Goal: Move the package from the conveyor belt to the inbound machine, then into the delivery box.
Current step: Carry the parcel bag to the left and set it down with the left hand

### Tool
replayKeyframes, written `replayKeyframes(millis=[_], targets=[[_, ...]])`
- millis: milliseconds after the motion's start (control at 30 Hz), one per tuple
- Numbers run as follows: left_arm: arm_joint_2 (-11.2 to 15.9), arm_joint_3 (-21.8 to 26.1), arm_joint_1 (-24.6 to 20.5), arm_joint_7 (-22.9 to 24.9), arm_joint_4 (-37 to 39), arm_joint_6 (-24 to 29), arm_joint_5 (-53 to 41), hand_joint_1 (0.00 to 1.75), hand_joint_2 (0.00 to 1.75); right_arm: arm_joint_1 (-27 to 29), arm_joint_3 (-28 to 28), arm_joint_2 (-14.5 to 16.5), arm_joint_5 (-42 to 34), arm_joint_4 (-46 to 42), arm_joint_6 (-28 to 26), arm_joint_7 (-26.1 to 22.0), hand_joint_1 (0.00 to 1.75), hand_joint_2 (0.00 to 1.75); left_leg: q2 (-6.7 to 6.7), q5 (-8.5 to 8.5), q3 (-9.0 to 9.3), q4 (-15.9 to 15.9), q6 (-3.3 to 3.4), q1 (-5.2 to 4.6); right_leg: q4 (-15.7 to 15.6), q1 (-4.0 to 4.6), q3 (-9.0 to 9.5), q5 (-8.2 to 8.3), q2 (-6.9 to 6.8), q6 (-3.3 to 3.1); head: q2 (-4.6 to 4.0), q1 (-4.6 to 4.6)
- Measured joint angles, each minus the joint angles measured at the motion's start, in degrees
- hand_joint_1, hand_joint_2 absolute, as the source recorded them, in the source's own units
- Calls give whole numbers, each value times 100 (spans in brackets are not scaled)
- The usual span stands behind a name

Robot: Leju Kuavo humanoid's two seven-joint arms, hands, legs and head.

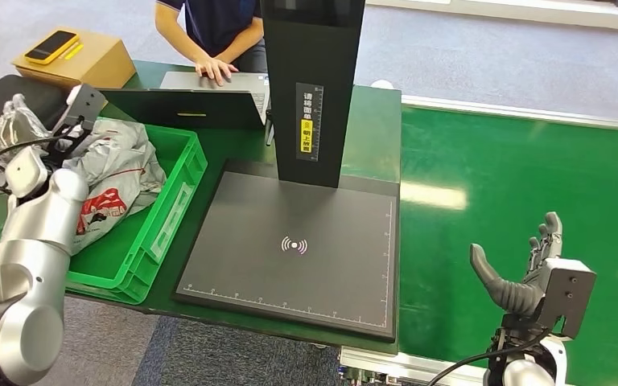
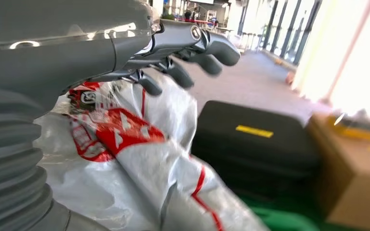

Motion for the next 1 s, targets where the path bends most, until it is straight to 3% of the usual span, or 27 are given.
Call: replayKeyframes(millis=[100,233,333,567,700,833,900,1000], targets=[[-90,94,91,-410,-127,607,385,0,175,14,0,14,-60,-18,-7,-6,0,175,0,0,0,0,0,0,0,0,-1,0,0,0,0,-1],[-299,268,364,-1427,-594,1155,1606,0,175,37,0,17,-101,-20,-22,-20,0,175,0,0,0,0,0,0,0,0,-1,0,0,0,0,-1],[-441,298,617,-1905,-1048,1187,2506,0,175,43,0,17,-123,-20,-51,-33,0,175,0,0,0,0,0,0,0,0,-1,0,0,0,0,-1],[-594,2,1243,-2245,-2065,886,3960,0,175,43,8,16,-163,-17,-74,-62,0,175,0,0,0,0,0,0,0,0,-1,0,0,0,0,0],[-707,-237,1791,-2733,-2950,204,5438,0,175,59,11,15,-209,-17,-38,-134,0,175,0,-1,0,0,1,-1,-2,-1,-1,0,0,0,0,-1],[-874,-602,2523,-2929,-3985,-1532,7039,0,175,62,74,14,-317,-16,110,-266,0,175,0,-5,-2,0,5,-5,-5,-3,-1,-1,0,1,1,0],[-973,-864,2873,-2994,-4378,-2172,7426,0,175,50,144,13,-393,-15,221,-317,0,175,0,-6,-2,-1,5,-6,-6,-4,-1,-2,0,2,0,1],[-1168,-1239,3254,-3001,-4653,-2495,7594,0,175,33,276,20,-498,-33,442,-340,0,175,-1,-6,-1,0,5,-7,-7,-5,0,-1,0,2,0,1]])
